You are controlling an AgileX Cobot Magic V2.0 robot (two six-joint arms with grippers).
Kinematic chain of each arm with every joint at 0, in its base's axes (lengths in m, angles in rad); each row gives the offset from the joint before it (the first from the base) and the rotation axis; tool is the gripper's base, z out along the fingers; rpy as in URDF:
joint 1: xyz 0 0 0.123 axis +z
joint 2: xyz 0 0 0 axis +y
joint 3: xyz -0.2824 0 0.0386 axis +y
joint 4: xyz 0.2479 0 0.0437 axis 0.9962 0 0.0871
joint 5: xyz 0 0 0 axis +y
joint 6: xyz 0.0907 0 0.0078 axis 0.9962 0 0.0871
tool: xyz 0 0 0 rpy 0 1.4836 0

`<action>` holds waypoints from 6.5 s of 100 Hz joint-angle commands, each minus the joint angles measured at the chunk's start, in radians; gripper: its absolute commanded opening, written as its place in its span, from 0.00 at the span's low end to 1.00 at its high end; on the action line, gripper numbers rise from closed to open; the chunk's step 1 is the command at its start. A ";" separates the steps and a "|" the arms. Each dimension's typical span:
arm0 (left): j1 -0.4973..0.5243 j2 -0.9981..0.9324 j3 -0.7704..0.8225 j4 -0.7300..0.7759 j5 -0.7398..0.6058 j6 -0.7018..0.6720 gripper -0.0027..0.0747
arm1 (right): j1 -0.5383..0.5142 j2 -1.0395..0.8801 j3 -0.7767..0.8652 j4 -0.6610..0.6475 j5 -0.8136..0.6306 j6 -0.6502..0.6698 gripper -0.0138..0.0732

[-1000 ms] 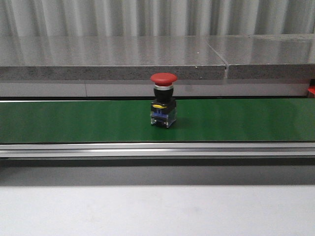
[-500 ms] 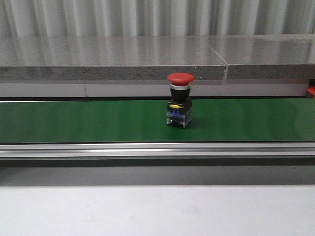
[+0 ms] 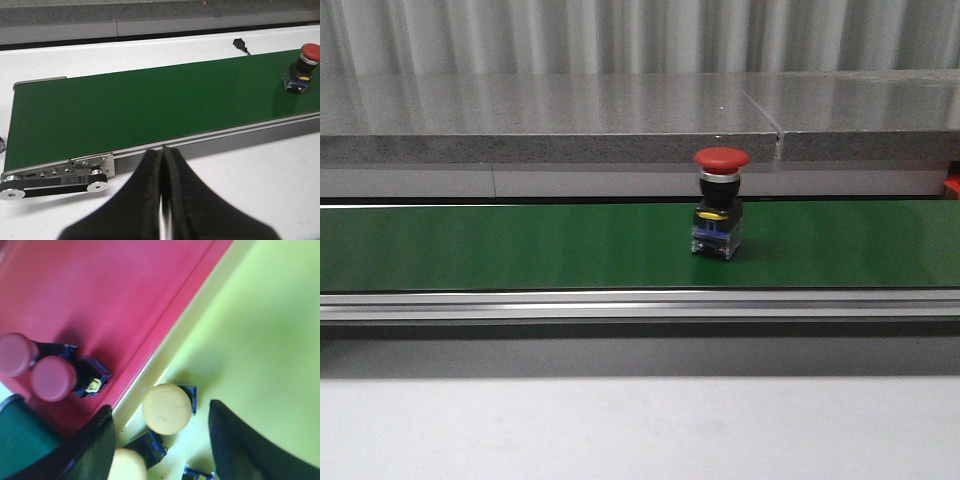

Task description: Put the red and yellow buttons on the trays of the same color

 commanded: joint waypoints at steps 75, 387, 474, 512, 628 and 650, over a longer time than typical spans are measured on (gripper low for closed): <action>-0.009 0.006 -0.028 -0.013 -0.068 -0.003 0.01 | 0.497 -0.313 -0.024 -0.014 0.214 -0.266 0.66; -0.009 0.006 -0.028 -0.013 -0.068 -0.003 0.01 | 0.136 0.249 -0.445 0.036 0.175 -0.208 0.34; -0.009 0.006 -0.028 -0.013 -0.068 -0.003 0.01 | 0.133 0.440 -0.446 0.123 -0.161 -0.209 0.34; -0.009 0.006 -0.028 -0.013 -0.068 -0.003 0.01 | 0.133 0.466 -0.446 0.131 -0.151 -0.209 0.35; -0.009 0.006 -0.028 -0.013 -0.068 -0.003 0.01 | 0.325 0.118 -0.441 0.002 -0.030 -0.336 0.18; -0.009 0.006 -0.028 -0.013 -0.068 -0.003 0.01 | 0.474 0.057 -0.439 -0.074 0.031 -0.336 0.04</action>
